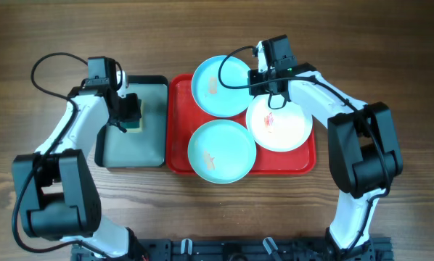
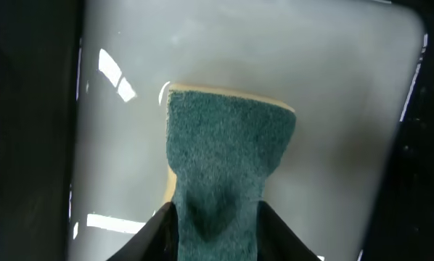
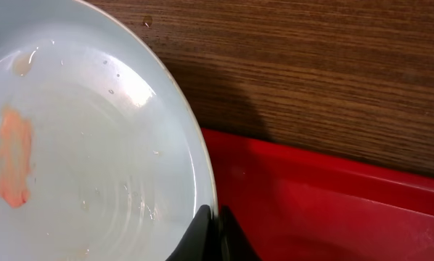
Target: Clean dirty plates on tray and stack at the side
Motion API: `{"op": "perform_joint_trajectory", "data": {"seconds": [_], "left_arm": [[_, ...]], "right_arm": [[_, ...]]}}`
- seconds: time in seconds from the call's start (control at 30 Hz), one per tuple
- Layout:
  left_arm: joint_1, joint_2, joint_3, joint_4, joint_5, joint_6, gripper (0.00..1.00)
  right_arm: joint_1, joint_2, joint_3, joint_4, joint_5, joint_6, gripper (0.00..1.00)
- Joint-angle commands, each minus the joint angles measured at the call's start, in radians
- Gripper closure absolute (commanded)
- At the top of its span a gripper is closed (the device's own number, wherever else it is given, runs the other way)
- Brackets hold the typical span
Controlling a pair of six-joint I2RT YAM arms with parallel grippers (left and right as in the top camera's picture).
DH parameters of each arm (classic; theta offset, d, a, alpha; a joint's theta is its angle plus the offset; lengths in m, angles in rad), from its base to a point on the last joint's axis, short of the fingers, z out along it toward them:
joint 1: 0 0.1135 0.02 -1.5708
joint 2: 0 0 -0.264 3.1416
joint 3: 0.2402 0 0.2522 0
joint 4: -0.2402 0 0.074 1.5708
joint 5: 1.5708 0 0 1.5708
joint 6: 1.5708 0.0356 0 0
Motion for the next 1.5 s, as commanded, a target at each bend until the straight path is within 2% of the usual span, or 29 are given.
{"op": "perform_joint_trajectory", "data": {"seconds": [0.0, 0.2, 0.23, 0.27, 0.3, 0.4, 0.5, 0.67, 0.83, 0.9, 0.97, 1.47], "left_arm": [[-0.003, 0.040, -0.008, 0.010, 0.013, 0.074, 0.69], [-0.003, 0.104, -0.012, 0.017, 0.016, 0.082, 0.68], [-0.003, 0.111, -0.016, 0.024, 0.015, 0.082, 0.72], [-0.003, 0.120, -0.020, 0.032, 0.016, 0.082, 0.93], [-0.003, 0.121, -0.020, 0.035, 0.016, 0.082, 0.96], [-0.003, 0.101, -0.009, 0.035, 0.016, 0.082, 0.96], [-0.003, 0.010, 0.019, 0.039, 0.015, 0.078, 0.96], [-0.003, -0.209, 0.019, 0.116, 0.011, -0.006, 0.96], [-0.003, -0.319, 0.019, 0.130, 0.048, -0.053, 0.96], [-0.003, -0.329, 0.019, 0.112, 0.140, -0.053, 0.96], [-0.003, -0.325, 0.018, 0.107, 0.166, -0.054, 0.96], [-0.002, -0.323, 0.018, 0.079, 0.165, -0.050, 0.96]], "right_arm": [[-0.001, 0.010, 0.017, -0.005, 0.000, -0.002, 0.96], [-0.001, 0.010, 0.017, -0.003, 0.000, -0.002, 0.96], [-0.001, 0.010, 0.017, -0.003, 0.000, -0.002, 0.96], [-0.001, 0.010, 0.017, -0.004, 0.000, -0.002, 0.96], [-0.001, 0.010, 0.017, -0.006, -0.001, -0.002, 0.96], [-0.001, 0.010, 0.017, -0.006, 0.000, -0.003, 0.96], [-0.001, 0.010, 0.017, -0.014, -0.001, -0.003, 0.96], [-0.001, 0.010, 0.017, -0.033, -0.001, -0.002, 0.96], [-0.001, 0.010, 0.017, -0.037, -0.001, -0.003, 0.96], [-0.001, 0.010, 0.017, -0.037, -0.002, -0.003, 0.96], [-0.001, 0.010, 0.017, -0.035, -0.001, -0.003, 0.96], [-0.001, 0.010, 0.017, -0.043, -0.035, 0.002, 0.96]]}}
